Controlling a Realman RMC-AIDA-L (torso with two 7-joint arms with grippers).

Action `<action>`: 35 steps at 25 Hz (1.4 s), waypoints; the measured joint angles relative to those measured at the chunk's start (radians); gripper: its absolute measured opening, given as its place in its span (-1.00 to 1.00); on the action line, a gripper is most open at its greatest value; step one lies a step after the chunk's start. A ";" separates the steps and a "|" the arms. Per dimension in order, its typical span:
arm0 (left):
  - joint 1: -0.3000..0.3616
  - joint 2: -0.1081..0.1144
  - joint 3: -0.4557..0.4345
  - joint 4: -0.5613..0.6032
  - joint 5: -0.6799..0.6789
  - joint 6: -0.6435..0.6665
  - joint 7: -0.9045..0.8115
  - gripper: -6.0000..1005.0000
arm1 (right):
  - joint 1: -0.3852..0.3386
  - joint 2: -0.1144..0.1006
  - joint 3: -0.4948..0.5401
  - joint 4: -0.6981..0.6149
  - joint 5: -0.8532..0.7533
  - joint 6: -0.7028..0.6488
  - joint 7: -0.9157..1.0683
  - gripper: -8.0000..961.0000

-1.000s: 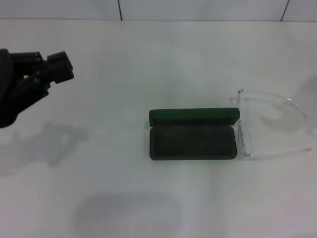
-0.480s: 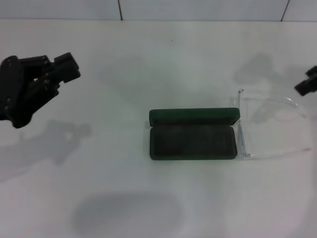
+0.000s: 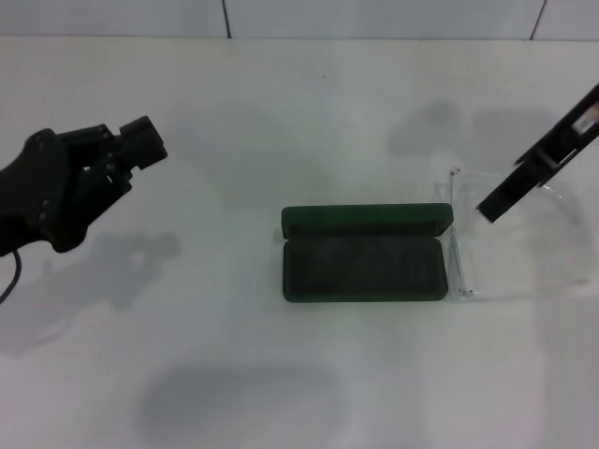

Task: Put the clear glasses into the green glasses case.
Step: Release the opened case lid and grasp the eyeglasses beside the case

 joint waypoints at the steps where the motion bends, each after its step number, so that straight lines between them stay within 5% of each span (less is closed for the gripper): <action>1: 0.000 0.000 0.002 -0.005 0.001 0.000 0.013 -0.80 | 0.006 0.004 -0.029 0.013 -0.007 0.018 0.021 0.11; 10: -0.012 0.003 0.001 -0.011 0.028 0.000 0.089 -0.80 | 0.036 0.034 -0.177 0.144 -0.033 0.145 0.106 0.11; 35: -0.046 0.003 0.008 -0.013 0.092 -0.001 0.174 -0.81 | 0.032 0.030 -0.177 0.277 0.013 0.296 0.161 0.07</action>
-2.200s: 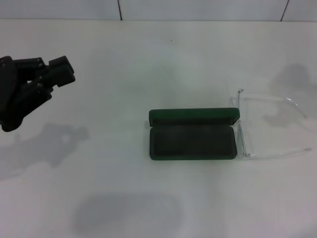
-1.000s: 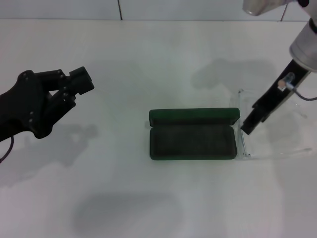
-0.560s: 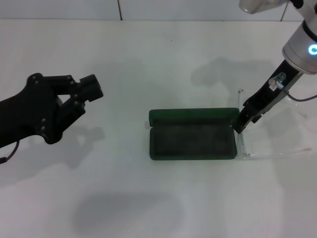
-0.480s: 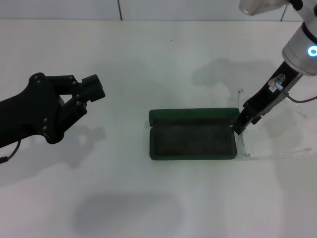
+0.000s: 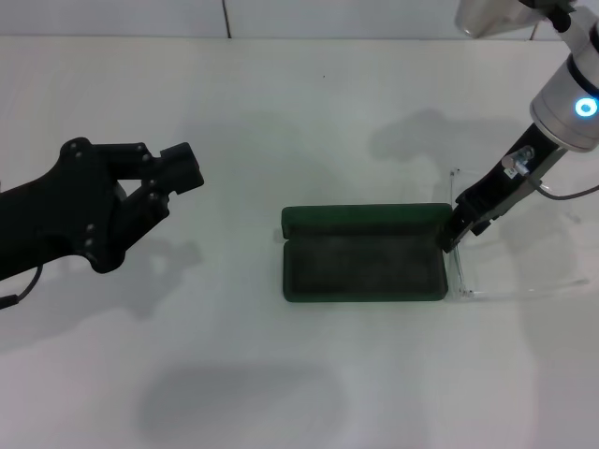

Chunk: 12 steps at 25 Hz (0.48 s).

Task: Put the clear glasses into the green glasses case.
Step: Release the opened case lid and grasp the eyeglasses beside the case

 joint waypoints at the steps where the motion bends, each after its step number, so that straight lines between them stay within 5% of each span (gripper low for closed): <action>1: 0.000 0.000 0.000 0.000 0.001 0.000 0.001 -0.81 | 0.000 0.000 0.000 0.000 0.000 0.002 0.000 0.07; 12: 0.003 0.000 0.000 0.000 0.005 0.001 0.008 -0.81 | -0.009 0.003 -0.002 0.037 0.014 0.040 -0.001 0.05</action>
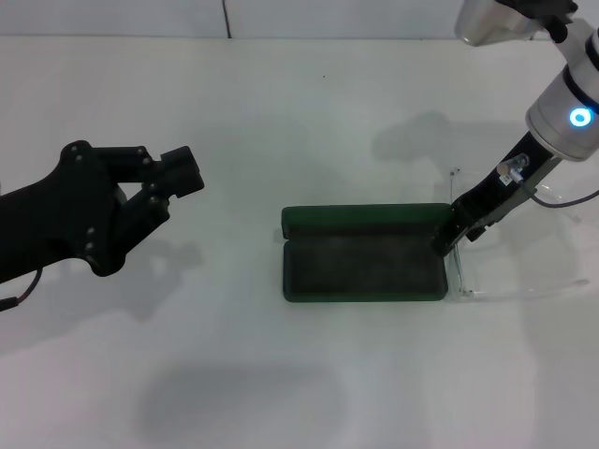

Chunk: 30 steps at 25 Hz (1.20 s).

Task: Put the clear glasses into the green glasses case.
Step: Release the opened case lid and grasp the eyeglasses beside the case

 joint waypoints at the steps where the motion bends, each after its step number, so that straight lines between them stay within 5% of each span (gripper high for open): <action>1: 0.000 0.000 0.000 0.000 0.000 0.000 0.001 -0.81 | 0.000 0.000 -0.001 0.003 0.000 0.003 0.000 0.05; 23: 0.005 0.000 -0.005 -0.024 -0.010 0.000 -0.004 -0.81 | -0.031 -0.007 -0.006 -0.002 -0.038 -0.075 0.021 0.01; 30: 0.003 0.000 -0.005 -0.025 -0.012 0.000 -0.005 -0.81 | -0.107 -0.009 -0.001 -0.157 -0.073 -0.119 0.055 -0.06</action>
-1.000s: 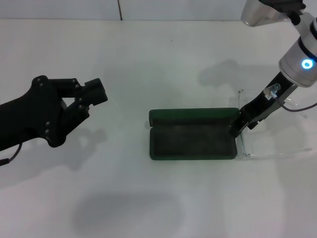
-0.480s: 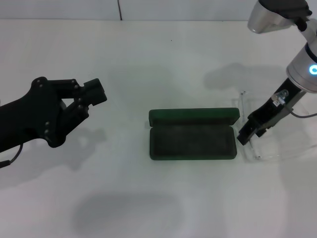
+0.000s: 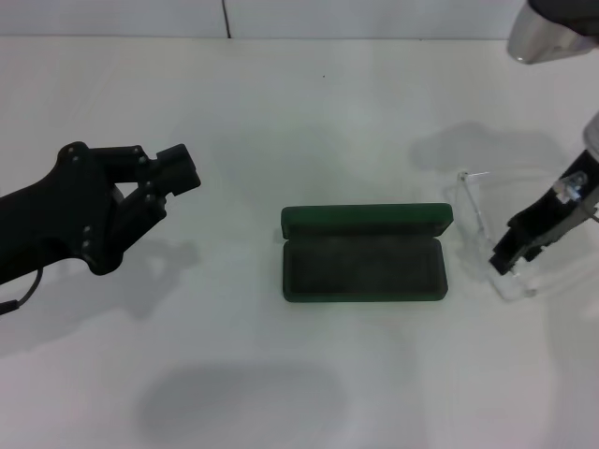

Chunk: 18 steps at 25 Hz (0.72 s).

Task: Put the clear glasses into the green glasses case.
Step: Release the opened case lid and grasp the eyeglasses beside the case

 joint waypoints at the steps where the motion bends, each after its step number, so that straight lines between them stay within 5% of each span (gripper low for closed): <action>1: 0.000 0.000 0.000 0.000 0.000 0.000 0.000 -0.81 | -0.006 0.000 0.002 -0.015 -0.010 -0.003 0.001 -0.07; 18: 0.004 0.000 -0.001 0.000 -0.004 0.002 0.001 -0.81 | -0.014 0.002 -0.007 -0.021 -0.013 0.094 -0.034 -0.21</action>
